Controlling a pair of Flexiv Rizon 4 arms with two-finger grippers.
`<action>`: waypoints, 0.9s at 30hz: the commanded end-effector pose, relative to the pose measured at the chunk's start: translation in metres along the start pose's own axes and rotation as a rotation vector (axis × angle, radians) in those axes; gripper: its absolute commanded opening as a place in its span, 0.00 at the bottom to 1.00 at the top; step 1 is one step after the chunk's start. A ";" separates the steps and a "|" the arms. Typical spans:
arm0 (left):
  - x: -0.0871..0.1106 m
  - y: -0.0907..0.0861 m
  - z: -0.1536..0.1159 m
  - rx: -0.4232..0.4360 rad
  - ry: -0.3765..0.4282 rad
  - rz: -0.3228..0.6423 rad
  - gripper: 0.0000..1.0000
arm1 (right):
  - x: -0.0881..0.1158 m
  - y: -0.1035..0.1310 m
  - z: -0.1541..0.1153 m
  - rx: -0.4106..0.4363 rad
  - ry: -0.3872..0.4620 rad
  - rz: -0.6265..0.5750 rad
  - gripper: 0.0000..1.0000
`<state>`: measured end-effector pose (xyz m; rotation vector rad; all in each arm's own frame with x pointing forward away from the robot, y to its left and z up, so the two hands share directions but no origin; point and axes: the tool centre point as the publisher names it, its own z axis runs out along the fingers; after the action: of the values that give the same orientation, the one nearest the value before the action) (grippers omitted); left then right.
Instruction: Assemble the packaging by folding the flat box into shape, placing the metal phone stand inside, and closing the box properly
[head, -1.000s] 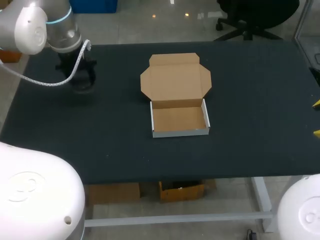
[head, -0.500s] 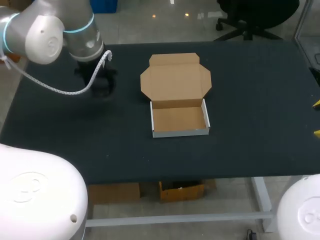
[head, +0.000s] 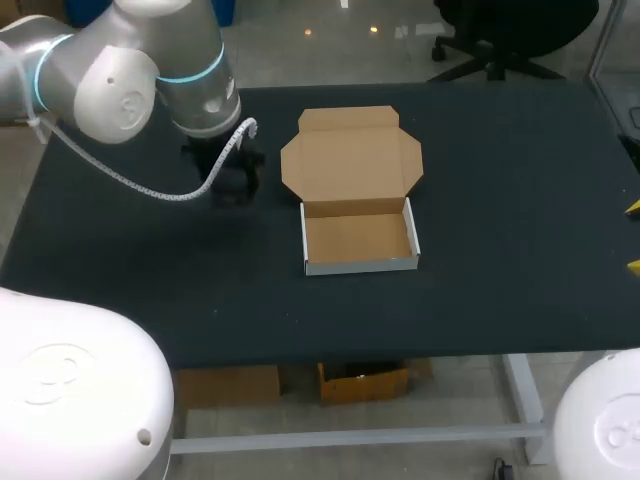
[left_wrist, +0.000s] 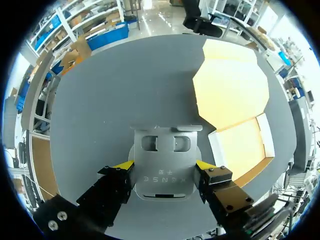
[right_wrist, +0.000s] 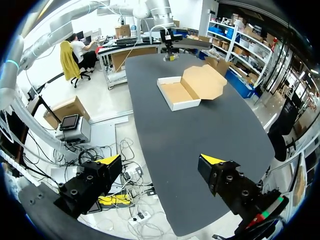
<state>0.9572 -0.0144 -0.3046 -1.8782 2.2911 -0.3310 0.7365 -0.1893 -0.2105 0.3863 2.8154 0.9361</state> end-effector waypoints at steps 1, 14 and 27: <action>0.013 0.000 -0.002 0.002 -0.011 0.011 0.00 | -0.005 0.002 0.004 0.001 -0.002 -0.002 1.00; 0.035 0.000 -0.002 -0.001 -0.004 0.038 0.00 | -0.028 0.012 0.031 -0.041 0.014 -0.009 1.00; 0.057 -0.002 0.005 -0.017 0.008 0.065 0.00 | -0.036 0.014 0.043 -0.051 0.034 -0.014 1.00</action>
<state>0.9464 -0.0631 -0.3065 -1.8119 2.3640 -0.3351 0.7818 -0.1628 -0.2341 0.3520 2.8100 1.0087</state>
